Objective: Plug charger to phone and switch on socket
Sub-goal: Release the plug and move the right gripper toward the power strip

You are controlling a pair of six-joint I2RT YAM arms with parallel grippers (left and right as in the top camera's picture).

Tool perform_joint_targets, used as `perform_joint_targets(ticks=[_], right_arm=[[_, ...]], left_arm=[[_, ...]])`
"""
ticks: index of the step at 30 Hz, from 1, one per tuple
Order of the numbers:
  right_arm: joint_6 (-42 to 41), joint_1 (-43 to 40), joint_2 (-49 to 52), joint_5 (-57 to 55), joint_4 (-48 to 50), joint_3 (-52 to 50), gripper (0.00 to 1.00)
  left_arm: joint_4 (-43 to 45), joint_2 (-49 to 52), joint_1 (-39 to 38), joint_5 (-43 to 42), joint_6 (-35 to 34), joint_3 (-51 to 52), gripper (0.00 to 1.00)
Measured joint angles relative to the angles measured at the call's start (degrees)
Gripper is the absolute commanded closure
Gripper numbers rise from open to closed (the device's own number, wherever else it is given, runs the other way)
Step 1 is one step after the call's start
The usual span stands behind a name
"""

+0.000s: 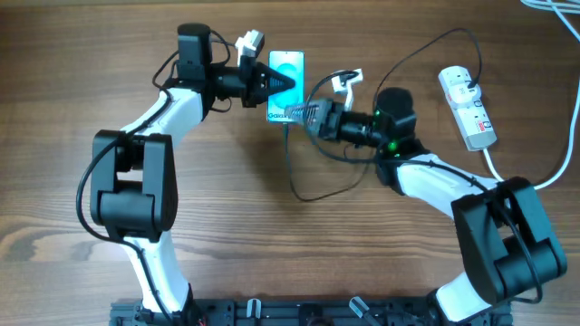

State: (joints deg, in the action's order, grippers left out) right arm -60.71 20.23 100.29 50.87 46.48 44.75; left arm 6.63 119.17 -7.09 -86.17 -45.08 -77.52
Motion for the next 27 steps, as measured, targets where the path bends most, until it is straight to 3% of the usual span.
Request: perform_joint_targets(ticks=[7, 13, 16, 19, 27], right_arm=[[10.8, -1.0, 0.0, 4.0, -3.3, 0.2, 0.00], [20.6, -3.8, 0.0, 5.7, -12.9, 0.4, 0.00], [21.3, -3.9, 0.0, 5.8, -13.1, 0.4, 0.00], [20.5, -5.7, 0.0, 8.7, -12.9, 0.4, 0.00], [15.9, -12.9, -0.1, 21.1, -15.0, 0.5, 0.00]], left_arm=[[-1.1, 0.0, -0.5, -1.8, 5.8, 0.2, 0.95], [-10.6, 0.0, -1.0, -1.9, 24.3, 0.4, 0.96], [-13.1, 0.0, -1.1, -0.7, 28.7, 0.4, 0.96], [-19.5, 0.0, -1.2, 9.8, 28.9, 0.4, 0.96], [-26.1, 0.0, -7.6, 47.4, 20.3, 0.4, 0.96]])
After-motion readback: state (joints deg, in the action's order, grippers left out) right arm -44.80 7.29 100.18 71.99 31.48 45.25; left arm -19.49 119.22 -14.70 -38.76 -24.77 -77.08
